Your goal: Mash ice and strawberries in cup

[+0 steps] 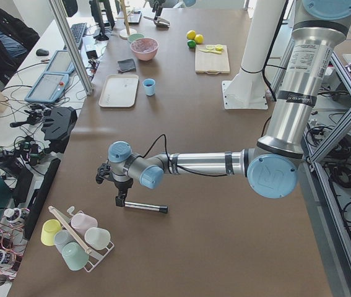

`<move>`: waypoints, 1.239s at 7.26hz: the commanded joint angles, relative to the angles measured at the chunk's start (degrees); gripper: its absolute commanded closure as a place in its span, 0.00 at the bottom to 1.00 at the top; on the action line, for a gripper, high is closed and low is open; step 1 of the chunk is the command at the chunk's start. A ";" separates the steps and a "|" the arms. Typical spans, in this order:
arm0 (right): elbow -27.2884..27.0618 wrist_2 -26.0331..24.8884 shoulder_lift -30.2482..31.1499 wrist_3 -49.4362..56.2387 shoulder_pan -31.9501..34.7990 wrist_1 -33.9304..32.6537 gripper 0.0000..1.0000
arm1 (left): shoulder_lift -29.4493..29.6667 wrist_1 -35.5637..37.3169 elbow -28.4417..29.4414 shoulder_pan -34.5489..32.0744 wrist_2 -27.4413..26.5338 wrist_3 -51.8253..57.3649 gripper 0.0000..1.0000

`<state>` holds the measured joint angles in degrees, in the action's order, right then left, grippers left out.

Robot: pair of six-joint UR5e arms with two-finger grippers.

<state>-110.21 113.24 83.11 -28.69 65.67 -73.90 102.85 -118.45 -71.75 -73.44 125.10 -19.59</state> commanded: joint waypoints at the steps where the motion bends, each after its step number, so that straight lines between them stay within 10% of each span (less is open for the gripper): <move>1: 0.18 1.02 -0.58 0.21 0.07 -3.59 0.00 | 2.68 4.24 -2.68 -5.11 2.67 -0.18 0.01; 3: 1.75 4.78 -5.39 2.12 2.69 -11.75 0.00 | 9.00 19.15 -7.75 -7.94 3.04 -2.97 0.01; 9: 8.78 16.82 -3.49 19.18 16.76 -17.59 0.00 | 13.95 20.54 -13.41 -6.81 6.91 -17.76 0.01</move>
<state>-102.56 128.03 78.60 -11.14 80.70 -91.58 116.01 -97.89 -85.01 -80.59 131.72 -36.61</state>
